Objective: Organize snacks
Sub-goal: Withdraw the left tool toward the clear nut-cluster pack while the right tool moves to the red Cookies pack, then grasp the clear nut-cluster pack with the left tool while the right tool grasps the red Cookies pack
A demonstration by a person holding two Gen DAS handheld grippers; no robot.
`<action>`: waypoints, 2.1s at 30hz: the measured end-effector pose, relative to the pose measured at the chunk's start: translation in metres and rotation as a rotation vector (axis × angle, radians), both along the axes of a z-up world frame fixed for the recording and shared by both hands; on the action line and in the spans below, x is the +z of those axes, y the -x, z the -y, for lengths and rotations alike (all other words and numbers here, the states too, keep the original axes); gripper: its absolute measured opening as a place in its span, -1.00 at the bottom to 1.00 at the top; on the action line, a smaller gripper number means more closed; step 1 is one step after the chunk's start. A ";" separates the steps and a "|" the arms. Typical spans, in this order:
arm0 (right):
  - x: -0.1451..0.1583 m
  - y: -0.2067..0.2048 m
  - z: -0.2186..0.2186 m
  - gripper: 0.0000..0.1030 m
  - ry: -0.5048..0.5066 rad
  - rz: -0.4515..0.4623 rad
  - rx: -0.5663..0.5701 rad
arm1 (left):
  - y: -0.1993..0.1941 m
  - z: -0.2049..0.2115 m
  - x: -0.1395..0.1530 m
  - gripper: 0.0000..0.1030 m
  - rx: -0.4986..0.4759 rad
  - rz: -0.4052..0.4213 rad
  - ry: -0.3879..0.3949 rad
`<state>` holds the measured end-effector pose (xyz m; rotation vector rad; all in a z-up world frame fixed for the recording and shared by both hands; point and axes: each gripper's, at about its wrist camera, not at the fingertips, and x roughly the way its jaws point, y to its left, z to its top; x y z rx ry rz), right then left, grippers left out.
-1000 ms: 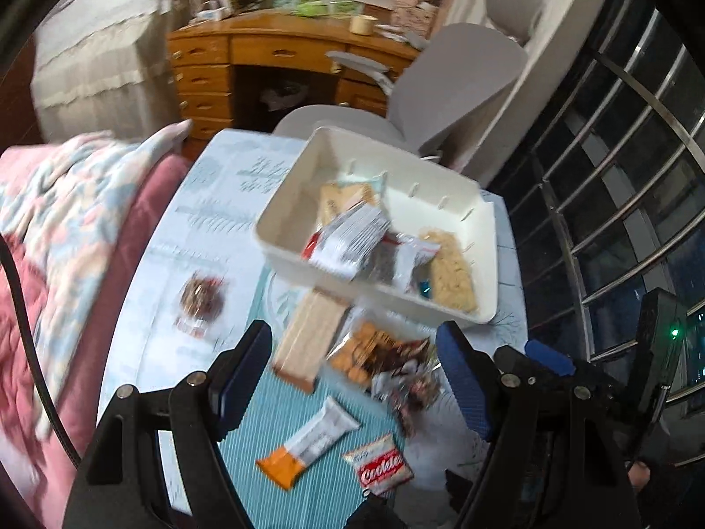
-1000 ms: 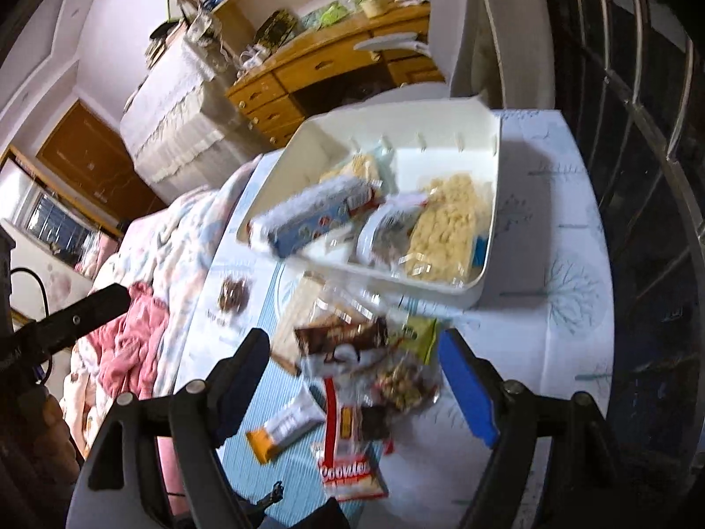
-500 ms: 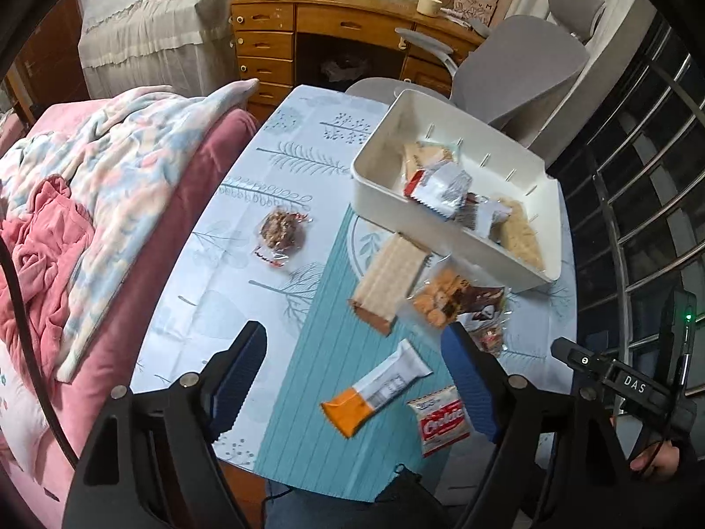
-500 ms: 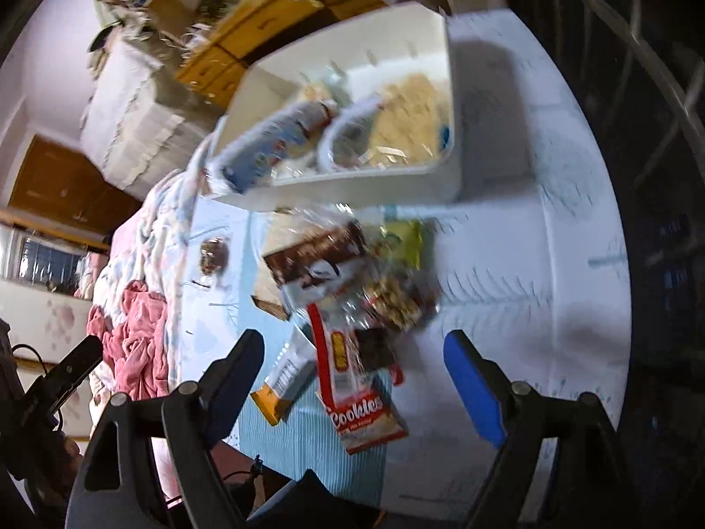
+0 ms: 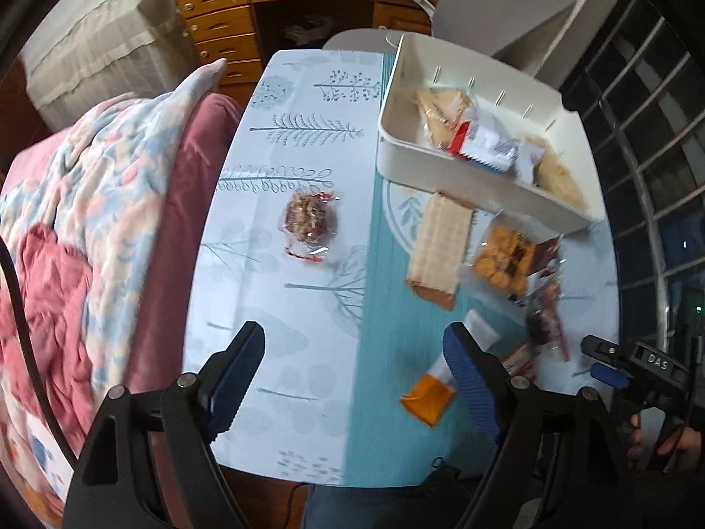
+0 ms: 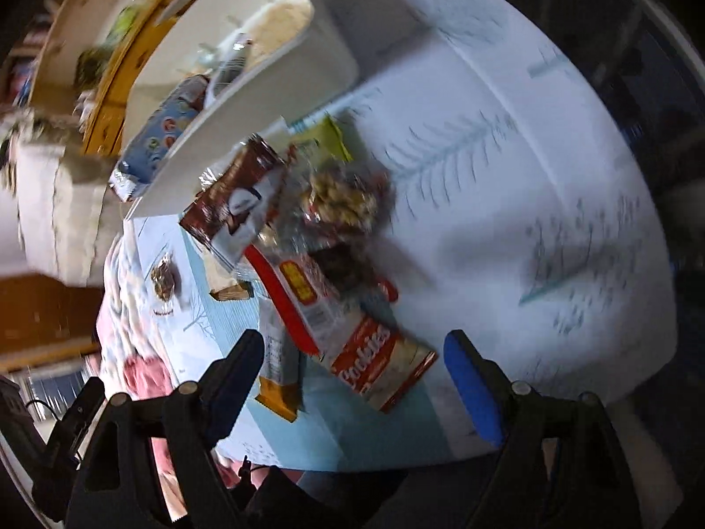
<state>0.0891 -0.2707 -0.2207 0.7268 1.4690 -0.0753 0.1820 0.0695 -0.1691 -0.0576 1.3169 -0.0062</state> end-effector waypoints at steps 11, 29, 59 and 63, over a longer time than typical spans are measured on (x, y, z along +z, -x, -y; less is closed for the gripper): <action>-0.032 0.053 -0.022 0.64 -0.042 -0.071 -0.341 | -0.039 -0.031 -0.024 0.59 -0.160 -0.044 0.005; -0.072 0.063 -0.049 0.53 0.020 -0.200 -0.637 | -0.122 -0.053 -0.107 0.60 -0.232 -0.226 -0.030; -0.085 -0.008 -0.077 0.48 0.204 -0.278 -0.580 | -0.149 -0.060 -0.187 -0.39 -0.118 -0.415 0.032; -0.084 -0.008 -0.082 0.48 0.214 -0.264 -0.568 | -0.144 -0.061 -0.189 -0.39 -0.126 -0.424 0.030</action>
